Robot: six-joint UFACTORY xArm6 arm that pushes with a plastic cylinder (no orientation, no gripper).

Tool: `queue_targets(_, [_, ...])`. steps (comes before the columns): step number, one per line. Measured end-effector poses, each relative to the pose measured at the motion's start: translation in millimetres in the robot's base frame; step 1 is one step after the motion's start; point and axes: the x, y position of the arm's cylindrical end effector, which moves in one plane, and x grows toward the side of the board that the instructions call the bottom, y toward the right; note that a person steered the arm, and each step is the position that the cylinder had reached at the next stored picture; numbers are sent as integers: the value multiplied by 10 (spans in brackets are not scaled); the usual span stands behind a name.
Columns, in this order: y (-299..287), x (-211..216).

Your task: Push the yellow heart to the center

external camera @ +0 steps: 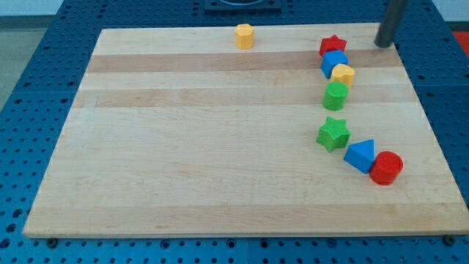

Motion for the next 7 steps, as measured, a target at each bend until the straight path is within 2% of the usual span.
queue_targets(2, [-91,435])
queue_targets(3, [-352,715])
queue_targets(4, [-454,720])
queue_targets(7, [-1416,747])
